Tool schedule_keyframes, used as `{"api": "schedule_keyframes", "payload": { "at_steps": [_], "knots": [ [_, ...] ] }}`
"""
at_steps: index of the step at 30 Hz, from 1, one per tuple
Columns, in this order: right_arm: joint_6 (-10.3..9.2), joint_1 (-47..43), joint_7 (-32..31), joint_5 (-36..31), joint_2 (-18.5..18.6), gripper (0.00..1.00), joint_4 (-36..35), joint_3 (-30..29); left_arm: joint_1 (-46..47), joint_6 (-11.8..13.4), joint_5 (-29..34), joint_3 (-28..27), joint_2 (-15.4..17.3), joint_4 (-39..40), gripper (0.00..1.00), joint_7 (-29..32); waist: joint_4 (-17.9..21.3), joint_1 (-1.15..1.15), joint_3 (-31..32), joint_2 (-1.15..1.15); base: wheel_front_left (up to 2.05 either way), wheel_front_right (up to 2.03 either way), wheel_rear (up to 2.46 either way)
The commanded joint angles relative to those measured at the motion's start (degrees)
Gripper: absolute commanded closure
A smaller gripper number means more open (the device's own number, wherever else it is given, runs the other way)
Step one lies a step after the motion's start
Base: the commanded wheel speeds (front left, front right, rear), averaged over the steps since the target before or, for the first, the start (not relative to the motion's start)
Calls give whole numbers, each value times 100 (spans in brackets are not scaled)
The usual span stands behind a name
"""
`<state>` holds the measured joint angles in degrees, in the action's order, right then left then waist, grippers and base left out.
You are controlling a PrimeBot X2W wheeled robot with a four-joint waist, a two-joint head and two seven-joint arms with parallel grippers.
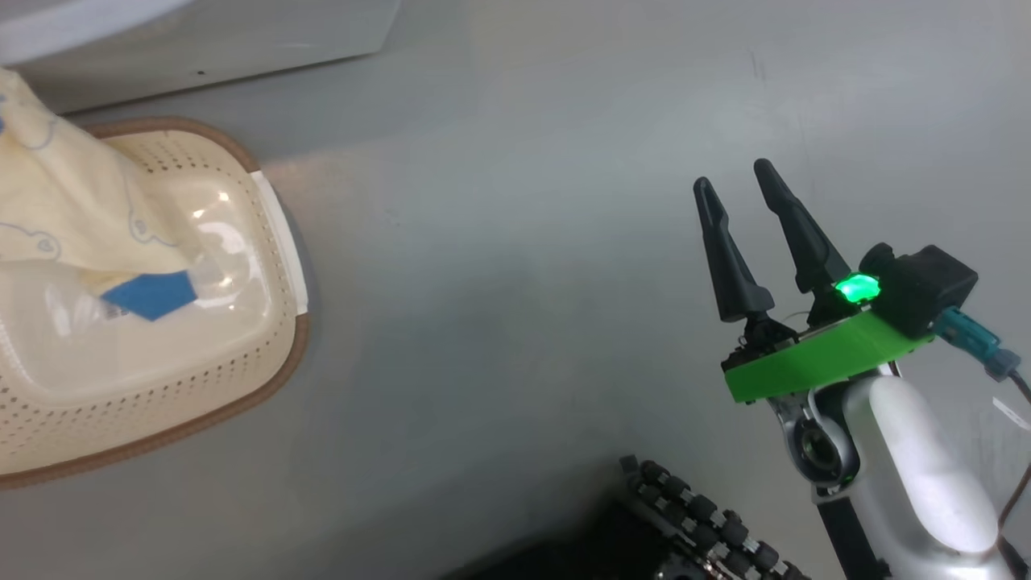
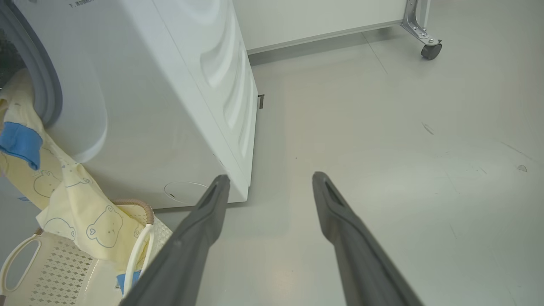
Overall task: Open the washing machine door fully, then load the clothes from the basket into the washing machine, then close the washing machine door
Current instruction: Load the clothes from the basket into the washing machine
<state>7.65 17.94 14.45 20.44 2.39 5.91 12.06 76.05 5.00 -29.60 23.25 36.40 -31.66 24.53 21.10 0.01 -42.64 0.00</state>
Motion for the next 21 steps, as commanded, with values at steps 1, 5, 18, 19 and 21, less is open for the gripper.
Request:
{"api": "schedule_keyframes", "payload": {
  "at_steps": [1, 5, 18, 19, 21],
  "knots": [
    [-16, -7, 54, 66, 49, 0, -176, 115, 378, -2, 114, -214, 411, 194, 100, -40, 192, -1, -234, 0, 0, 0, 0],
    [-16, 97, 54, 185, 49, 0, -177, 196, 756, -13, 271, -217, 619, 146, 100, -62, 380, -1, -492, 0, 0, 0, 0],
    [-16, 298, 54, 511, 49, 0, -122, 438, 1992, 35, 787, -241, 848, -149, 100, -1040, 787, -1, -1099, 0, 0, 0, 0],
    [-16, 319, 54, 531, 49, 0, -129, 456, 2097, 54, 847, -232, 849, -175, 100, -1158, 809, -1, -1135, 0, 0, 0, 0],
    [-16, 367, 54, 593, 49, 0, -154, 498, 2345, 116, 1009, -214, 845, -221, 100, -1613, 874, -1, -1200, 0, 0, 0, 0]
  ]
}}
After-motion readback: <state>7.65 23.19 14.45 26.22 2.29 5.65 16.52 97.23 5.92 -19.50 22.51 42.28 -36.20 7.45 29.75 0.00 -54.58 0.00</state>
